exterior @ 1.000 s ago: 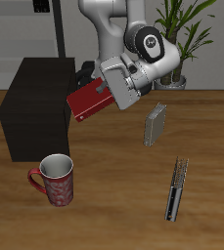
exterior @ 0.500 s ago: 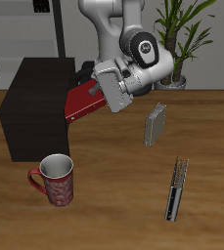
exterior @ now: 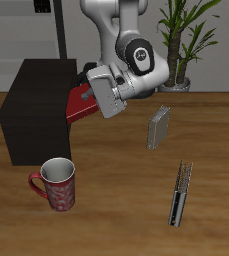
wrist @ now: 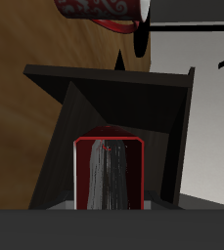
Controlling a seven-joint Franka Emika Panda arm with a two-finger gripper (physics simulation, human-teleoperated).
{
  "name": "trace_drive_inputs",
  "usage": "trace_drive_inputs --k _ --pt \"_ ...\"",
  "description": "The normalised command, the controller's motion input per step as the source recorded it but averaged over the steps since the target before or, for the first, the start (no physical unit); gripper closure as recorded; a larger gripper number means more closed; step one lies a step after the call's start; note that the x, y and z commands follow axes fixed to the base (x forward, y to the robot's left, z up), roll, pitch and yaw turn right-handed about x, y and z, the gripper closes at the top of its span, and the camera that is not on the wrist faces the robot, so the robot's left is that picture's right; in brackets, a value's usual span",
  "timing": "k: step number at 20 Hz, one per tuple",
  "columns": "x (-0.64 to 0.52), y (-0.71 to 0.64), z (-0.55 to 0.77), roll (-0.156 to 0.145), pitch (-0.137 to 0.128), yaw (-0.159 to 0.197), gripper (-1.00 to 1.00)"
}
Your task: Place the red book in the top region of the shelf
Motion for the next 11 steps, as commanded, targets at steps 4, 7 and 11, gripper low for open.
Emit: trace_drive_inputs --k 4,7,11 --pt "0.08 -0.15 -0.05 -0.016 0.012 0.002 1.0" --pt "0.12 -0.2 -0.11 -0.011 0.045 -0.007 1.0" --pt "0.06 -0.18 -0.11 -0.027 0.018 0.006 1.0"
